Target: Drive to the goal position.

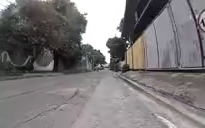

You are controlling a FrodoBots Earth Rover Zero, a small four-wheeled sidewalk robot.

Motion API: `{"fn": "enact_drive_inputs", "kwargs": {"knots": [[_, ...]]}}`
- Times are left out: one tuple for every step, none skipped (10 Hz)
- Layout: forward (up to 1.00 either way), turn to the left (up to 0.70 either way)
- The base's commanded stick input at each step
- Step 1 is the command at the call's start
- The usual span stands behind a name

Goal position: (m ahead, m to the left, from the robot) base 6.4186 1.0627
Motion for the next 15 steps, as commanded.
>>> {"fn": "enact_drive_inputs", "kwargs": {"knots": [[1.0, -0.25], [1.0, -0.4], [1.0, -0.4], [1.0, -0.4], [1.0, 0.0], [1.0, 0.0], [1.0, 0.0], [1.0, 0.0], [1.0, 0.0], [1.0, 0.0], [1.0, 0.0], [1.0, 0.0], [1.0, 0.0], [1.0, 0.0], [1.0, 0.0]]}}
